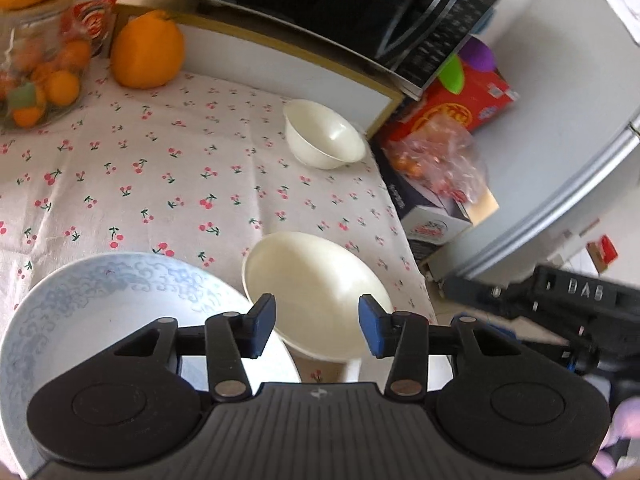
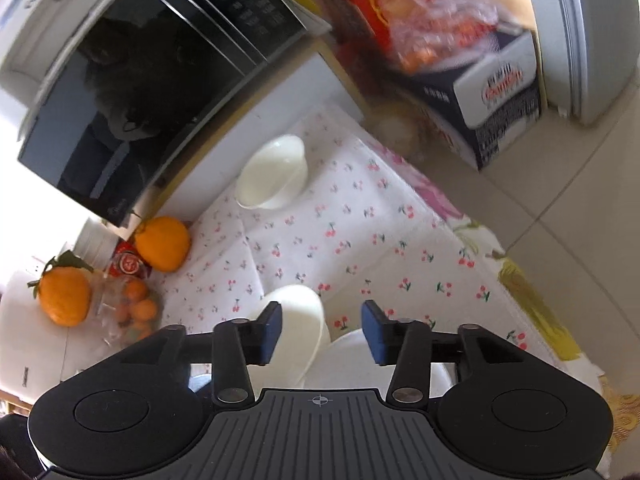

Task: Organize plates and bowls
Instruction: 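Lift the cream bowl with both tools and carry it beside the plate stack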

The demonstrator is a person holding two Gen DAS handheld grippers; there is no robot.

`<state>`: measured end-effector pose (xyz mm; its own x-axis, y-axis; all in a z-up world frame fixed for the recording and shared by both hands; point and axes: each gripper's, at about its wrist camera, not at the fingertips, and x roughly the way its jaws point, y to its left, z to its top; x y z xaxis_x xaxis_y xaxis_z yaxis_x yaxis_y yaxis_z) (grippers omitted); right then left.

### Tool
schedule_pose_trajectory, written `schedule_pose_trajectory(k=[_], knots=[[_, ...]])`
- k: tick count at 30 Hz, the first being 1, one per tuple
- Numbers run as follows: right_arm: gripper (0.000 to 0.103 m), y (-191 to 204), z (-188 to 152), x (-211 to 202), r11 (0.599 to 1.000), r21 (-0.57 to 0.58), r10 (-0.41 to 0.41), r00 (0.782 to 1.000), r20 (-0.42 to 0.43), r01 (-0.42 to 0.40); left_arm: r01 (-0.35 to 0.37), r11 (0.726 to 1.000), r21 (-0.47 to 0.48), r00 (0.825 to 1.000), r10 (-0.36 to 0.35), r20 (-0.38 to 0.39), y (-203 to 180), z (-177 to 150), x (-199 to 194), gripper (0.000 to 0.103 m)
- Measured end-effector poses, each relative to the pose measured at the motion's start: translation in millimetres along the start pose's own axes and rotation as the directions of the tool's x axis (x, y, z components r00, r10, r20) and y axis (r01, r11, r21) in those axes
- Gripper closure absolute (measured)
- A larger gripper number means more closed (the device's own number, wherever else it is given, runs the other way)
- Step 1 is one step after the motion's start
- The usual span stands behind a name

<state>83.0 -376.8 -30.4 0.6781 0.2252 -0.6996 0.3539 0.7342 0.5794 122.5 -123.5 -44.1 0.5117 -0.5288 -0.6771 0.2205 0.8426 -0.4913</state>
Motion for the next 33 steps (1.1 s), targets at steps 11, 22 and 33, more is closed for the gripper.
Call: schedule_pose_trajectory(k=[11,22,33], knots=[[0.058,12,2,34,0.996,-0.084,-0.010,0.999,-0.030,0.007,-0.094,0.995,0.020,0.995,0.093,0.036,7,15,12,0.065],[0.076,10,-3,51,0.997,-0.081,-0.021,0.998,-0.066,0.016,-0.137,0.989,0.063,0.991,0.137,-0.006,11,14,23,0.085],[0.088,12,0,43,0.999,-0.040,0.028,0.999,-0.036,-0.029,-0.128,0.989,0.072,0.992,0.127,0.020,9,14,18,0.091]])
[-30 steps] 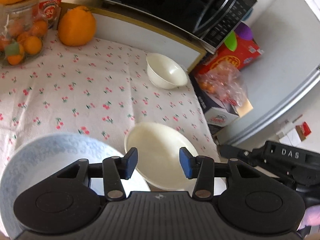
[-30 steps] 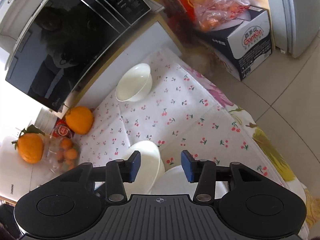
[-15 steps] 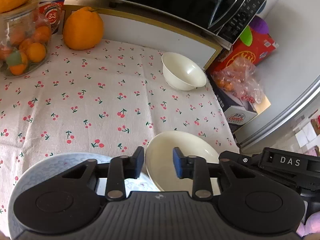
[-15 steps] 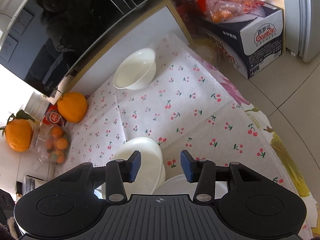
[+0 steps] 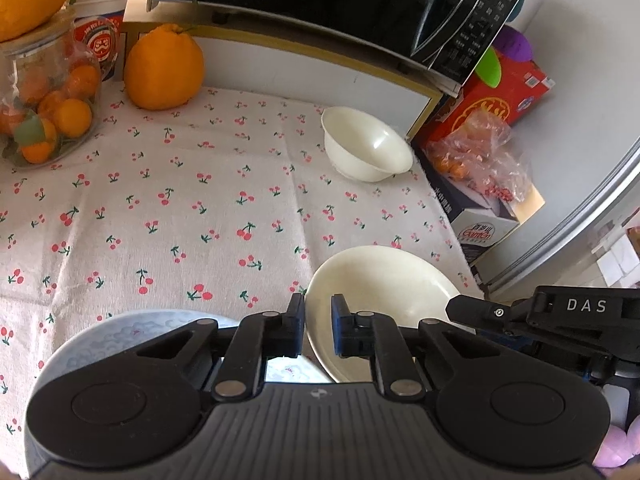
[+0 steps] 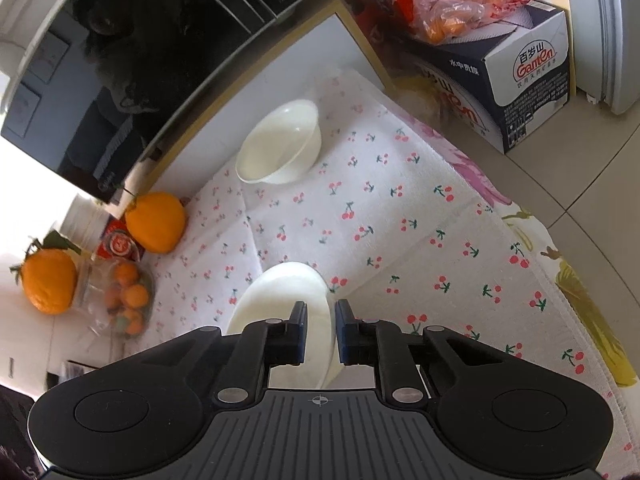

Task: Organize plates and bowls
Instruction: 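Lift the cream bowl with both tools and carry it beside the plate stack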

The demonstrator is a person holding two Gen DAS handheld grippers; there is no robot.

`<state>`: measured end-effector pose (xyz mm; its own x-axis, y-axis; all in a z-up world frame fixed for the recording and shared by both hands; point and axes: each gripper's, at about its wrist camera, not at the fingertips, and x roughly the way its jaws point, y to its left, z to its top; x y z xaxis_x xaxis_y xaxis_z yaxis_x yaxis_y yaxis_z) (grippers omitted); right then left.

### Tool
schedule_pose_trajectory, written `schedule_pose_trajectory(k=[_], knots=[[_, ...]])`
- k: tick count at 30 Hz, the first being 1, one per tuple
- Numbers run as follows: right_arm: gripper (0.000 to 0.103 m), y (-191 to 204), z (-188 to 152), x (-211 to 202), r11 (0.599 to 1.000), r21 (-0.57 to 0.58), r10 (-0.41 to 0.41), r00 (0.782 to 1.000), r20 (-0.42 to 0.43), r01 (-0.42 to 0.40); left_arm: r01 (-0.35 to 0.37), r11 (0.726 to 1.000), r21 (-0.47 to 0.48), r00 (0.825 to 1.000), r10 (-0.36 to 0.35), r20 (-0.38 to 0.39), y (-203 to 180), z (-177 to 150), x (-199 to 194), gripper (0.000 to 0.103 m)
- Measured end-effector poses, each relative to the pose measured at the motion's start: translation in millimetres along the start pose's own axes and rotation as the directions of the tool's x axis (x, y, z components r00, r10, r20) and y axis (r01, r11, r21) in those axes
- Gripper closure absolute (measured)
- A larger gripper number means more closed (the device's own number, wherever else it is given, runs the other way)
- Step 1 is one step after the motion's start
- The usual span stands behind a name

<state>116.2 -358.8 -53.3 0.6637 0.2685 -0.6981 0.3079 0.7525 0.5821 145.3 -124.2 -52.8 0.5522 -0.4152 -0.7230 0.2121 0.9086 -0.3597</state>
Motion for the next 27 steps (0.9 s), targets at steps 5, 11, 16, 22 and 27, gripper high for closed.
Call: schedule_pose_trajectory(k=[5,11,16,22,27], knots=[[0.088,4,3,-10,1.000,0.001,0.011,1.000,0.025,-0.011,0.014,1.000,0.000,1.000,-0.014,0.023,-4,1,-8,0.091],[0.088,7,5,-29,1.000,-0.006,0.012,0.999,0.051,-0.011,0.041,0.999,0.006,0.998,-0.041,0.041,-13,1,-20,0.091],[0.087,7,2,-50,1.000,-0.022,-0.001,0.998,0.057,0.003,0.076,0.997,0.003,0.996,-0.076,0.036,-20,-2,-31,0.091],[0.087,-2,-3,-76,0.999,-0.033,-0.007,0.998,0.066,0.009,0.108,0.994,0.034,0.994,-0.109,0.015,-35,-15,-42,0.091],[0.087,-14,-7,-87,0.999,-0.027,-0.029,0.998,0.063,0.030,0.116,0.990,0.084,0.993,-0.116,-0.005,-48,-26,-44,0.091]])
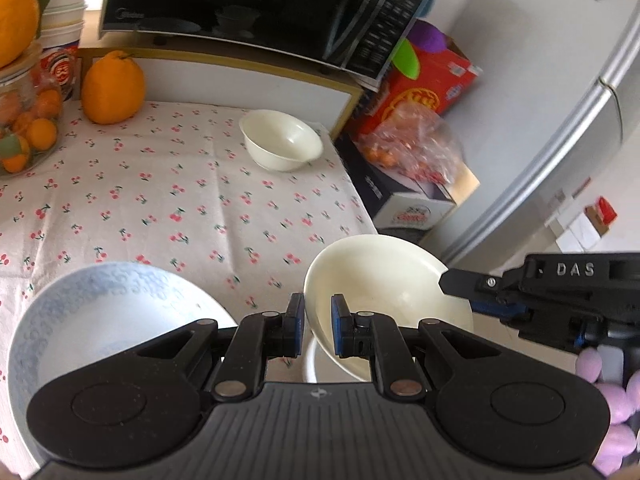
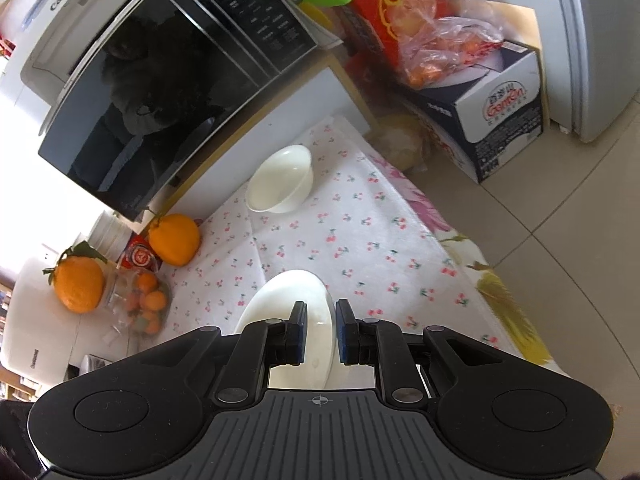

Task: Organize plates and bowls
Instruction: 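Lift the cream bowl with both tools and carry it beside the plate stack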

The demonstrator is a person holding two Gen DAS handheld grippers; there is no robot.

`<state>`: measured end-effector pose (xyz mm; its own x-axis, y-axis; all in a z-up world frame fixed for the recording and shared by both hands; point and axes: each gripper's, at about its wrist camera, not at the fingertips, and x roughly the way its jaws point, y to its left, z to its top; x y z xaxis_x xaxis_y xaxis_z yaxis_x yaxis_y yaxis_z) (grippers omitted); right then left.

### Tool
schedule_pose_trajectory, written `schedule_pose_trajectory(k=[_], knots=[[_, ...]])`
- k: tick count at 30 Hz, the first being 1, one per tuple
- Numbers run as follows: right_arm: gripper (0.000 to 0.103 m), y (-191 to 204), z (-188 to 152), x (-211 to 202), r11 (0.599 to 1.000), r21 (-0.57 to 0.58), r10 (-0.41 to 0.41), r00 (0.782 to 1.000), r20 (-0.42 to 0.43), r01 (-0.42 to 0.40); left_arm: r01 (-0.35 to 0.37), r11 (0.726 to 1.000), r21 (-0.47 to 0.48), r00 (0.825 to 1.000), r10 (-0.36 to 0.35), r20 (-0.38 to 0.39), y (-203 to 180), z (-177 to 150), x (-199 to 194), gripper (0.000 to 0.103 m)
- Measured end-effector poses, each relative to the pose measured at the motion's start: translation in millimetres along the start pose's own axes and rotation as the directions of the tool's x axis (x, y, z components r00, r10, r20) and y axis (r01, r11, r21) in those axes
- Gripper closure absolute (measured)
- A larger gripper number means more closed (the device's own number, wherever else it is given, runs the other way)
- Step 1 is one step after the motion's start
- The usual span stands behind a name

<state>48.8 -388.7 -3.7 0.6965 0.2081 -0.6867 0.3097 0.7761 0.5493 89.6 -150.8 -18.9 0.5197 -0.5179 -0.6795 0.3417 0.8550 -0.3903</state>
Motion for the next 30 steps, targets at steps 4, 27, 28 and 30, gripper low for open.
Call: schedule_pose_trajectory(k=[4,27,28,30], knots=[[0.086,-5,-5,-1,0.999,-0.029,-0.034,0.999,-0.013,0.033,-0.013,0.999,0.037,1.000,0.014,-0.017,-8,-8,4,0.091],[0.084,-2,-23,23,0.961,-0.204,-0.210,0.974,-0.083,0.189,-0.097,0.979,0.177,0.991,0.111,-0.070,-23,-30,20,0.091],[0.084,-2,-23,24,0.960,-0.205,-0.209,0.974,-0.085,0.189,-0.098,0.979,0.178,0.991,0.112,-0.071,-23,-30,20,0.091],[0.084,-2,-23,24,0.960,-0.207,-0.210,0.974,-0.088,0.188,-0.098,0.980,0.176,0.991,0.112,-0.074,-23,-29,21,0.090]])
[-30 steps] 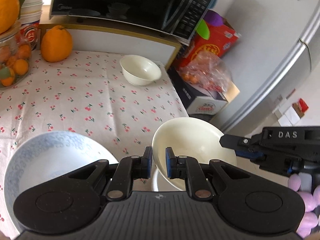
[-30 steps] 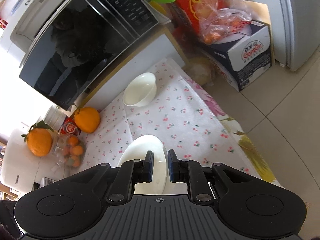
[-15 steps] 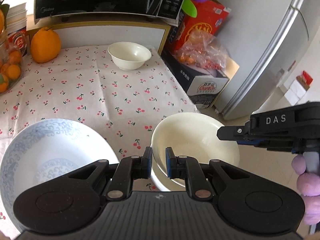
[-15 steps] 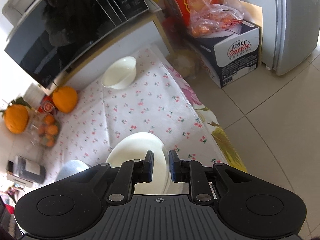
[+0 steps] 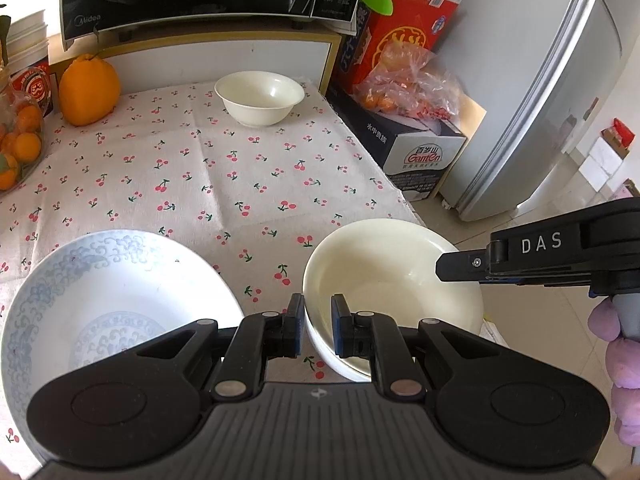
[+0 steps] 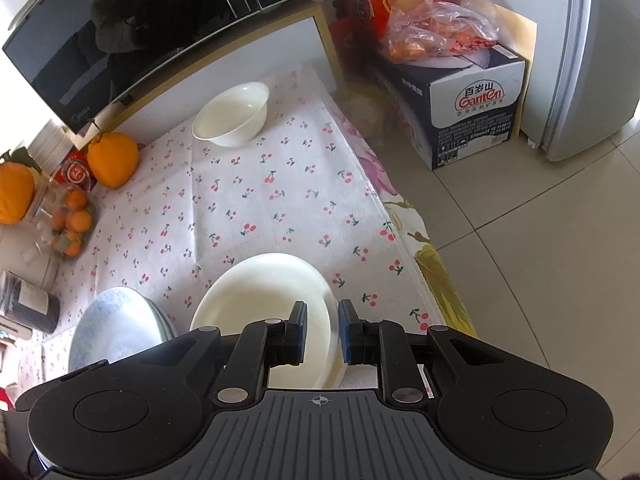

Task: Organize plates and bowls
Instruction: 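Lift the cream bowl with both tools and carry it beside the plate stack, then lower the cream bowl onto the tablecloth and open both tools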

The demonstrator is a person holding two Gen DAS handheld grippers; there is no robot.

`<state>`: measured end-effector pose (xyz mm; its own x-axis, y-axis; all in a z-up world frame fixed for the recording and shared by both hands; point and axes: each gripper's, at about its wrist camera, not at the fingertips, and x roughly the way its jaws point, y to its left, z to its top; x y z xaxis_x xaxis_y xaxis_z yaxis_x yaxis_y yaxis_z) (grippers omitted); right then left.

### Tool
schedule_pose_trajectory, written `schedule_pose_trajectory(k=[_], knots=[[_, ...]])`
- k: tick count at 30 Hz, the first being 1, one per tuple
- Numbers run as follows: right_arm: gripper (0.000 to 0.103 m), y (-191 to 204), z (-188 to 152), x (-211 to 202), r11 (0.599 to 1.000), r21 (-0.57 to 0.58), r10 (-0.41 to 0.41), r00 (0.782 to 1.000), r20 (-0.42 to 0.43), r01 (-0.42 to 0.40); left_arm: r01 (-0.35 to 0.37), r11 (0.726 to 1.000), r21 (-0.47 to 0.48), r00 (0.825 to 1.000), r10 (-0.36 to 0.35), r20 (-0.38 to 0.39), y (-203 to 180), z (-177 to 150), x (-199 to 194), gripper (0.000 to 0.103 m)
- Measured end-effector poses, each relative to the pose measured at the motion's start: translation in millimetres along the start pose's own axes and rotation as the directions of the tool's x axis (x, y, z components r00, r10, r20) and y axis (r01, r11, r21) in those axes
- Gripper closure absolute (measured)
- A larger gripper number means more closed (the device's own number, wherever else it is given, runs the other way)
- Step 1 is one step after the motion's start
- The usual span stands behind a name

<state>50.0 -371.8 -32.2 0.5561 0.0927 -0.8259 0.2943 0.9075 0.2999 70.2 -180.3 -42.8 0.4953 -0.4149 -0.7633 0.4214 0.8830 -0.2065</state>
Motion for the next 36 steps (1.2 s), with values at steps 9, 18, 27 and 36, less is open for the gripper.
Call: schedule_pose_trajectory(k=[9,18,27,36], knots=[[0.076,0,1,2,0.999,0.020,0.026,1.000,-0.018,-0.025,0.018,1.000,-0.021,1.000,-0.018,-0.012,2,0,3,0.077],[0.049,-4,5,-2,0.999,0.041,0.030,1.000,0.006,-0.031,0.007,0.999,-0.031,1.000,-0.007,0.001,4,2,1,0.062],[0.039,-5,11,-3,0.998,0.053,0.027,0.999,0.033,-0.029,0.008,0.999,-0.045,0.999,-0.006,0.036,8,6,-5,0.045],[0.027,3,22,-9,0.996,0.059,0.061,0.996,0.070,-0.065,-0.019,0.997,-0.071,0.997,0.024,0.071,20,13,-14,0.025]])
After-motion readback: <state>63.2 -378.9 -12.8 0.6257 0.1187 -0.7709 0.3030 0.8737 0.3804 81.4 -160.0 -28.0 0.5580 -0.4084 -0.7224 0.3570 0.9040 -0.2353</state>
